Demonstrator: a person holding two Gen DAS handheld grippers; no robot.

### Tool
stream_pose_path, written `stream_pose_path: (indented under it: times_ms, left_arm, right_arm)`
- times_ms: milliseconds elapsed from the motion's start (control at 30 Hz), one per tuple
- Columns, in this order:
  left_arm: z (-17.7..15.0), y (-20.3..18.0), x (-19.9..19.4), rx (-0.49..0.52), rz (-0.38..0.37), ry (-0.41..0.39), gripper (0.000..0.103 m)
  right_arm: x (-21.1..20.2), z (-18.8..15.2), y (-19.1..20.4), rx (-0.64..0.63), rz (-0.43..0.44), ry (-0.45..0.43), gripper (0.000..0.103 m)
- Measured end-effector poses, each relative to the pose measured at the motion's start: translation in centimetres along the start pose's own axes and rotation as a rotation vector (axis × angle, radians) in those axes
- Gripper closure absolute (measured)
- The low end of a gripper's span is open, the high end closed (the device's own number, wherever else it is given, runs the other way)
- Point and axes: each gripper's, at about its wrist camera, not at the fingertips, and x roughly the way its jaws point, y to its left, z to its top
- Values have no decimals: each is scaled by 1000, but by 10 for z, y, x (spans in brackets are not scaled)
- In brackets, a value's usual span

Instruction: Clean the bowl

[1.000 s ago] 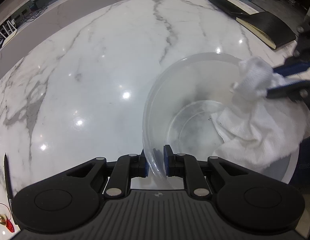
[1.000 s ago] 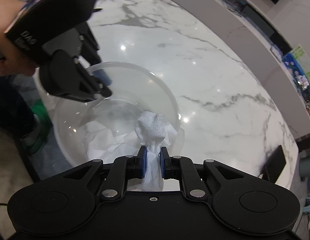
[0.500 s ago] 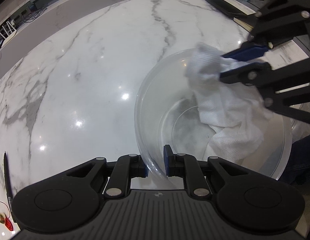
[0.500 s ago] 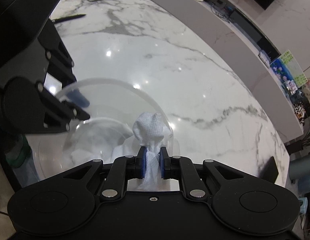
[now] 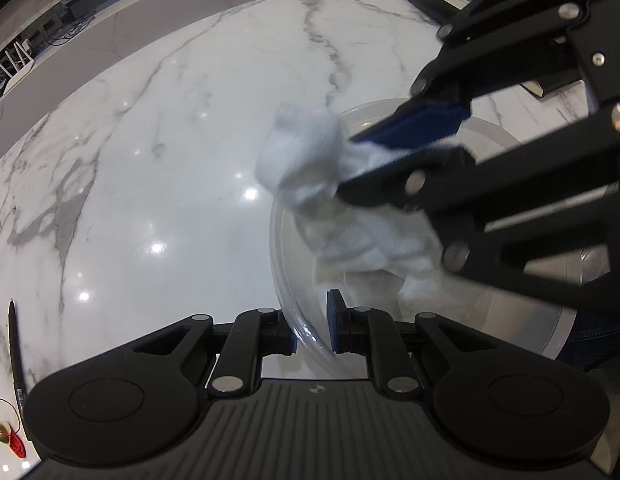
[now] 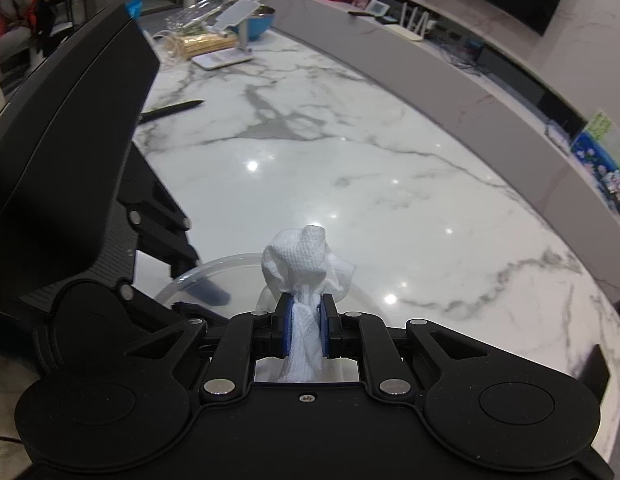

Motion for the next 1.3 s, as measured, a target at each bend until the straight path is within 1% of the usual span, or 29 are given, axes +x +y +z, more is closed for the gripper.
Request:
stream_pose_path:
  times_ms: [133, 267, 533, 733, 833, 1033, 1300]
  left_arm:
    - [-2, 0, -3, -1, 2, 1, 90]
    - [-5, 4, -3, 0, 5, 0, 90]
    - [-8, 8, -5, -4, 5, -3, 90]
    - [-8, 11, -4, -11, 7, -6, 90]
    - [-8, 12, -3, -11, 8, -6, 90]
    - [-7, 13, -1, -14, 10, -6, 90]
    - [-7, 17, 1, -10, 8, -5, 90]
  right_arm:
    - [1, 1, 5, 27, 87, -9, 92]
    - [0, 2, 8, 33, 115, -15, 92]
    - [1, 5, 7, 59, 39, -12, 92]
    - [-1, 3, -3, 66, -62, -2, 92]
    - [-4, -1, -7, 61, -88, 8, 92]
    - [-6, -11, -14, 51, -120, 47, 92]
    - [-5, -22, -14, 9, -119, 122, 92]
